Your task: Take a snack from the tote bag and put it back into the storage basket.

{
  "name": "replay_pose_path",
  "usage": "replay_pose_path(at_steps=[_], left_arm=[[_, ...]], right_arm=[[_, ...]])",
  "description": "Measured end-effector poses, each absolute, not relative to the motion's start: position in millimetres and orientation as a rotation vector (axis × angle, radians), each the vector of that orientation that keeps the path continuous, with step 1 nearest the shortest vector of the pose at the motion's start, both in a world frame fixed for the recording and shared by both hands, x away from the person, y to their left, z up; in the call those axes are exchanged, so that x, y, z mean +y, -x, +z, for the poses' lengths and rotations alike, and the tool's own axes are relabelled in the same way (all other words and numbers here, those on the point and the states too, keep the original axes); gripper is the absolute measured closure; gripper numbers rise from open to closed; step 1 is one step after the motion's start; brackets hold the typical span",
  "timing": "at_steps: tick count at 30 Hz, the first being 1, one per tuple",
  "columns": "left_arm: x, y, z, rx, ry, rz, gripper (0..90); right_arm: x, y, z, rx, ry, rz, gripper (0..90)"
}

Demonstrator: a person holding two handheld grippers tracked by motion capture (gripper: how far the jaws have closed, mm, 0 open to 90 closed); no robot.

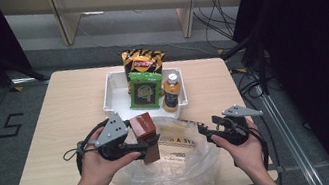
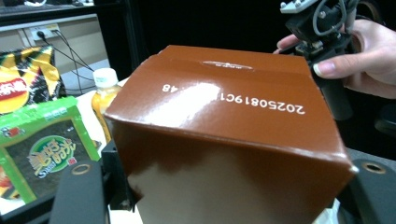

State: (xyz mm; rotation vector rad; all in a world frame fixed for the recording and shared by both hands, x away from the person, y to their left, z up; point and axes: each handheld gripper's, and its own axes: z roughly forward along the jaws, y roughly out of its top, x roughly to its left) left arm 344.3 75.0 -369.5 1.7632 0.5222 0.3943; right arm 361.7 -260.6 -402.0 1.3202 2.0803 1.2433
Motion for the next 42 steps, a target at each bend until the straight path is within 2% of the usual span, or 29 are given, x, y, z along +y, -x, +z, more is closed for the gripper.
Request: replay_pose_path(at_steps=[9,42], left_arm=[[75,-347,-361,0.568,-1.741,0.425,30.1],[67,-366,-324,0.555,-1.677,0.501,30.9]], right_arm=[[-257,-360,-402,2.096,-1.369,1.244,34.2],[-256,-360,-404,2.102,-1.356,1.231,34.2]])
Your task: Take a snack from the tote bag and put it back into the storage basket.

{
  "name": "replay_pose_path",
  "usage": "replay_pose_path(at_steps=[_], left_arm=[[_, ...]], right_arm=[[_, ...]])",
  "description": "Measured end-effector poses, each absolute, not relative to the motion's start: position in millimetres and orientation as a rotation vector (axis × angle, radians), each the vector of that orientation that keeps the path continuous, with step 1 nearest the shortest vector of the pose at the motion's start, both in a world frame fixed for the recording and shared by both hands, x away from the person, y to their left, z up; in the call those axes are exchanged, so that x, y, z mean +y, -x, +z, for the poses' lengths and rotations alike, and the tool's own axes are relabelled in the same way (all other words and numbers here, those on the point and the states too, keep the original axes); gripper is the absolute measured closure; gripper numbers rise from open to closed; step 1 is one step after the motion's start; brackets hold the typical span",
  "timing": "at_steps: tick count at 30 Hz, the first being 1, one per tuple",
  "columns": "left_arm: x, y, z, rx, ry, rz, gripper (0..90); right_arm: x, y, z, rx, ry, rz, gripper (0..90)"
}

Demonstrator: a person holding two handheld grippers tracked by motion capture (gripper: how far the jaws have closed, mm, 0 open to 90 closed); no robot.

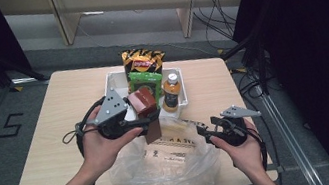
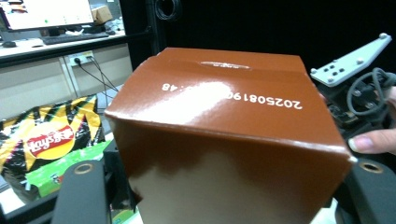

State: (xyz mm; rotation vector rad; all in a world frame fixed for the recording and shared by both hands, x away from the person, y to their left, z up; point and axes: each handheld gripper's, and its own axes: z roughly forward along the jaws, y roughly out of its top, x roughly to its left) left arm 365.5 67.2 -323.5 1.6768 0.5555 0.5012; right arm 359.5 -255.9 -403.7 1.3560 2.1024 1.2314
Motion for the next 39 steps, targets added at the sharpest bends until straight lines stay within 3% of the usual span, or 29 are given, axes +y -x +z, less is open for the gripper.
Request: replay_pose_path(at_steps=[39], left_arm=[[97,-400,-297,0.703,-1.585,0.612,31.6]], right_arm=[[-258,-360,-403,2.098,-1.304,1.235,34.1]])
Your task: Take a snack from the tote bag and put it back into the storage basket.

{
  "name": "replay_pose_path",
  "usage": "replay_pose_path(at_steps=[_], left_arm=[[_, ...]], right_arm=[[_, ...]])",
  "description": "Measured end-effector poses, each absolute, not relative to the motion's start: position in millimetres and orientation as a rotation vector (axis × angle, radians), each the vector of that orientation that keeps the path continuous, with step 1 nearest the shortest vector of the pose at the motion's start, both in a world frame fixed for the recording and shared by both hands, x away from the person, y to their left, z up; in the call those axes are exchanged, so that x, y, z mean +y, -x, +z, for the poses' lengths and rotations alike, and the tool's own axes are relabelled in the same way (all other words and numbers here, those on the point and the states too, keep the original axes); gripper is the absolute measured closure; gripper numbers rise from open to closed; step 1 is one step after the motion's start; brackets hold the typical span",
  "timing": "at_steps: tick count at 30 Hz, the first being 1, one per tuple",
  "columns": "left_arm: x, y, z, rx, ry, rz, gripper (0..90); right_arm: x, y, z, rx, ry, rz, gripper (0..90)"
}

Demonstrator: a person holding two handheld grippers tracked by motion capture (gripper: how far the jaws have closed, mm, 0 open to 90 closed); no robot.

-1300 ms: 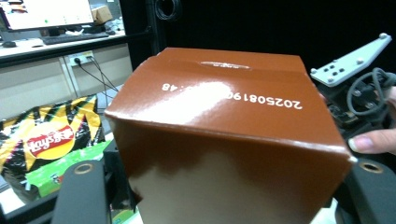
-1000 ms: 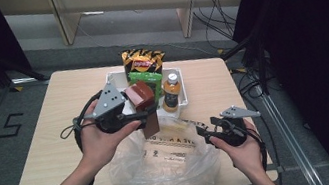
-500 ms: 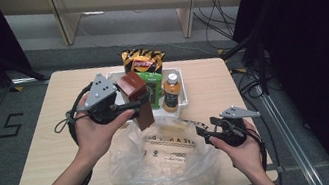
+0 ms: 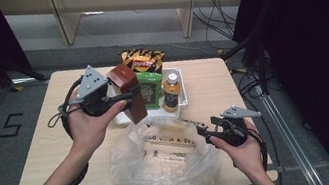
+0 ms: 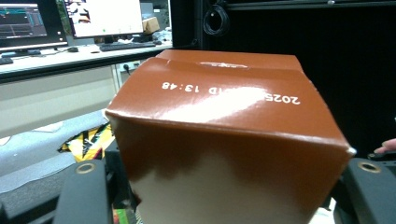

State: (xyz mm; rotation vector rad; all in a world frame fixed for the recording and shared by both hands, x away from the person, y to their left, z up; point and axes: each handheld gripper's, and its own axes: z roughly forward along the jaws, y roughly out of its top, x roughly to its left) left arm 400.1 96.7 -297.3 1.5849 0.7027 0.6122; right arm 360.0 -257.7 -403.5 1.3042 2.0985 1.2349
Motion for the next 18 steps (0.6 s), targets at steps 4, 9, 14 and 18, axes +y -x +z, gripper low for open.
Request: replay_pose_path(at_steps=[4,9,14,18], left_arm=[[99,-405,-300,0.720,-1.583,0.619,31.7],[102,-409,-302,0.736,-1.578,0.624,31.8],[102,-412,-306,0.749,-1.578,0.630,31.8],[103,-414,-305,0.751,-1.580,0.636,31.8]], right_arm=[[-258,-360,-404,2.094,-1.307,1.238,33.8],[-259,-360,-404,2.077,-1.281,1.230,33.7],[-259,-361,-404,2.077,-1.280,1.231,33.5],[-259,-361,-404,2.075,-1.279,1.233,33.3]])
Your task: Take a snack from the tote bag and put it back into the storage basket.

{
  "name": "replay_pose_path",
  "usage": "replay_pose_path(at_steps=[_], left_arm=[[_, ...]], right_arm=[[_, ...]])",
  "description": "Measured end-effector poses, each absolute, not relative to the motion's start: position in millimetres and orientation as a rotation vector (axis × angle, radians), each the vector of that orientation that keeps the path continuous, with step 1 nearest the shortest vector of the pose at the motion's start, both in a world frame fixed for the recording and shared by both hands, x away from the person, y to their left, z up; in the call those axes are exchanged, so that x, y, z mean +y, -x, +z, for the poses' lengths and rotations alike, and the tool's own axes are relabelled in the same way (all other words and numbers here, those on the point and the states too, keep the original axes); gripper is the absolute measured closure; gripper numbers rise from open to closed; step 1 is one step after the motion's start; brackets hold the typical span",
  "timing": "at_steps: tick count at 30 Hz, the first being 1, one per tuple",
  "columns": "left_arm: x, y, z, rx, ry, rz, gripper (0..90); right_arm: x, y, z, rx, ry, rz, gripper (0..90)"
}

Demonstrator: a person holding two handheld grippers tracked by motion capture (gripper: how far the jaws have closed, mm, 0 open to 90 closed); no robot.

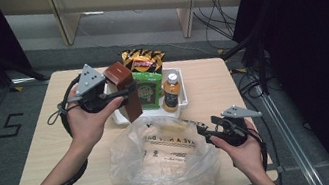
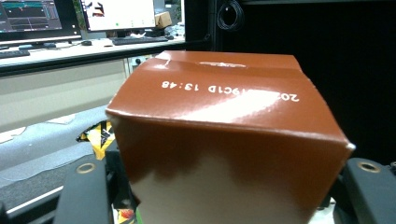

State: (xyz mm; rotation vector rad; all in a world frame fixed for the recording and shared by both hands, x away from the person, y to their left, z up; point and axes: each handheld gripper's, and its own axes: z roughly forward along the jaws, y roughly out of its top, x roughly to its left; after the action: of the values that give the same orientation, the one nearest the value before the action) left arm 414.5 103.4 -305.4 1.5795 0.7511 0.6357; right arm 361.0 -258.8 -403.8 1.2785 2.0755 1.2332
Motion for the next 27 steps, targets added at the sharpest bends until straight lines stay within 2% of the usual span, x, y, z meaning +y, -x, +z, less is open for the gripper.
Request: replay_pose_path(at_steps=[11,27], left_arm=[[104,-426,-303,0.779,-1.560,0.647,32.0],[104,-440,-308,0.817,-1.558,0.664,32.3]], right_arm=[[-257,-357,-402,2.085,-1.365,1.257,33.1],[-258,-360,-403,2.077,-1.323,1.265,33.1]])
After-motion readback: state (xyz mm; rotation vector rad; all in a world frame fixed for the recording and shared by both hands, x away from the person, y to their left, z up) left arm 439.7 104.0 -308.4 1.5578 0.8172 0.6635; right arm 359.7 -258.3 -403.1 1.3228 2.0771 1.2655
